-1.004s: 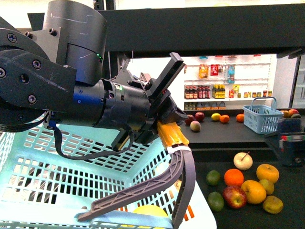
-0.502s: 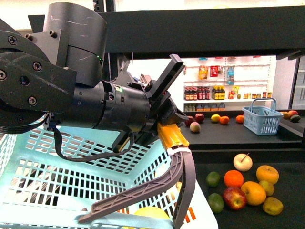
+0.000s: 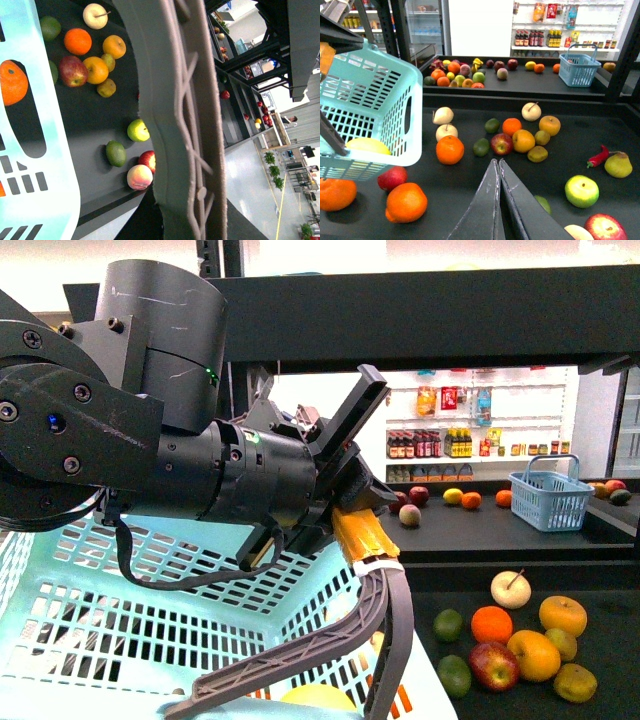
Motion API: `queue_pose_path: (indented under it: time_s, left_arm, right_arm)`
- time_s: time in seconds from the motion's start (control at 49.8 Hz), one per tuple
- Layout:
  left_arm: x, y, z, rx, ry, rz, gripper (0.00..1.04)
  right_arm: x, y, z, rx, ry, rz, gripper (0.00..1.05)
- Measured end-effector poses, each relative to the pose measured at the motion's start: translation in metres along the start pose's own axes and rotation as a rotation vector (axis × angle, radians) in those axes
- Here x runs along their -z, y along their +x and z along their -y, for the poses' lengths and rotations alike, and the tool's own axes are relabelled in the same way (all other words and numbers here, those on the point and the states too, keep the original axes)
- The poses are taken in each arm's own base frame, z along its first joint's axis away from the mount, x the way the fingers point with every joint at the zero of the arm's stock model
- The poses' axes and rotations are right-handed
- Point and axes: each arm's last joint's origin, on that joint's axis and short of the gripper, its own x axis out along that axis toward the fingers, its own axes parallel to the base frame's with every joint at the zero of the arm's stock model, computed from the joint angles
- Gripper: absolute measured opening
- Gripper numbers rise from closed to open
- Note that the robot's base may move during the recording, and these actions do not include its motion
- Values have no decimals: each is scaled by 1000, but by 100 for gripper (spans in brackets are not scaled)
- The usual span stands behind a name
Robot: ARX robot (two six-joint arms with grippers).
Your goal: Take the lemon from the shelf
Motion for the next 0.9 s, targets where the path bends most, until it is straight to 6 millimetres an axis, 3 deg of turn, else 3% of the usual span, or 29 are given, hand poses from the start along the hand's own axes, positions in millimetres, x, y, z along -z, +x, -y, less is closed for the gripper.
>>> queue_pose_path:
  time_s: [0.141,0.462,0.642,0.763,0.903]
  left_arm:
    - [0,0,0,-2,0,2,8]
    - [0,0,0,-2,0,2,8]
    - [-10,-3,3,13,22,202,8]
    - [-21,-9,2,5,19,299,8]
    - [-38,-24,-12,-43,-107,505,8]
  right_arm:
    - [0,0,0,0,-1,0,4]
    - [0,0,0,0,0,0,70]
    - [0,0,0,0,1,0,98]
    - [0,0,0,0,2,0,97]
    - [0,0,0,0,2,0,97]
